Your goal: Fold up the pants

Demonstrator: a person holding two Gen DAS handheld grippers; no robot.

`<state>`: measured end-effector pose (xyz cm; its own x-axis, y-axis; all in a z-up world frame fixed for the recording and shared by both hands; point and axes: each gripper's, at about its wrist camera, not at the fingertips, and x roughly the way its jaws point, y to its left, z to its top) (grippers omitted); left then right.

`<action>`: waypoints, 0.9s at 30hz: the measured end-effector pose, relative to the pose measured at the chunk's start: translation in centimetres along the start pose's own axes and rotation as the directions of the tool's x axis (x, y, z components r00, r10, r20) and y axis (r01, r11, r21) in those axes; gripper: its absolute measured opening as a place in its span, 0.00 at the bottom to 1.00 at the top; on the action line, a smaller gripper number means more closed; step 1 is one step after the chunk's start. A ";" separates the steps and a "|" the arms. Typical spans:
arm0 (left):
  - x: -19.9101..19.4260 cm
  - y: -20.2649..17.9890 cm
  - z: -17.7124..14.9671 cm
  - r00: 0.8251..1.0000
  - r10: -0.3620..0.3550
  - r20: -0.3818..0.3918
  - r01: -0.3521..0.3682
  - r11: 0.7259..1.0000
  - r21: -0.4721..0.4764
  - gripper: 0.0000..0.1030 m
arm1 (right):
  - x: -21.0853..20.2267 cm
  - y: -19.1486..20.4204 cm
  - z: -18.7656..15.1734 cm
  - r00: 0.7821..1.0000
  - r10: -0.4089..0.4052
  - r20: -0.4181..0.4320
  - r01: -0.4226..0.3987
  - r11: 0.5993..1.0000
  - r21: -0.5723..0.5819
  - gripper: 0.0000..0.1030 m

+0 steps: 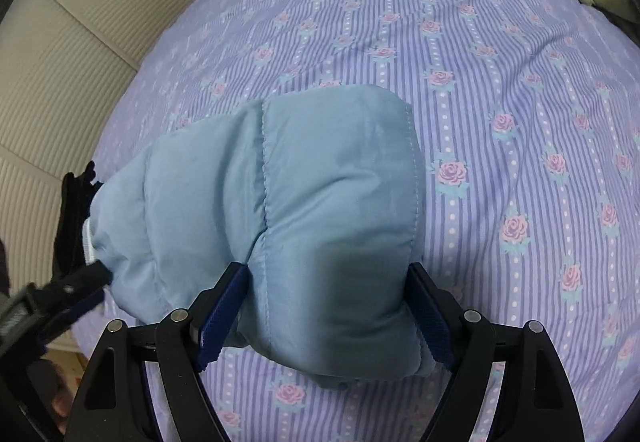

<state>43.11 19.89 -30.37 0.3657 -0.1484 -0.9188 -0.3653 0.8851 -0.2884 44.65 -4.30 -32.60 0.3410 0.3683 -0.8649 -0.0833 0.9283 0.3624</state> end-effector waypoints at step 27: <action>6.8 5.8 -0.1 0.943 -0.332 -0.012 0.299 0.864 -0.405 1.00 | 3.5 -2.9 0.8 0.997 0.074 -0.036 -0.069 0.990 0.120 0.91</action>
<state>43.38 23.97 -38.31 0.4563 -0.4391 -0.7739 -0.5531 0.5414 -0.6333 46.86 -5.71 -36.37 0.3000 0.4375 -0.8477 0.0065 0.8877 0.4604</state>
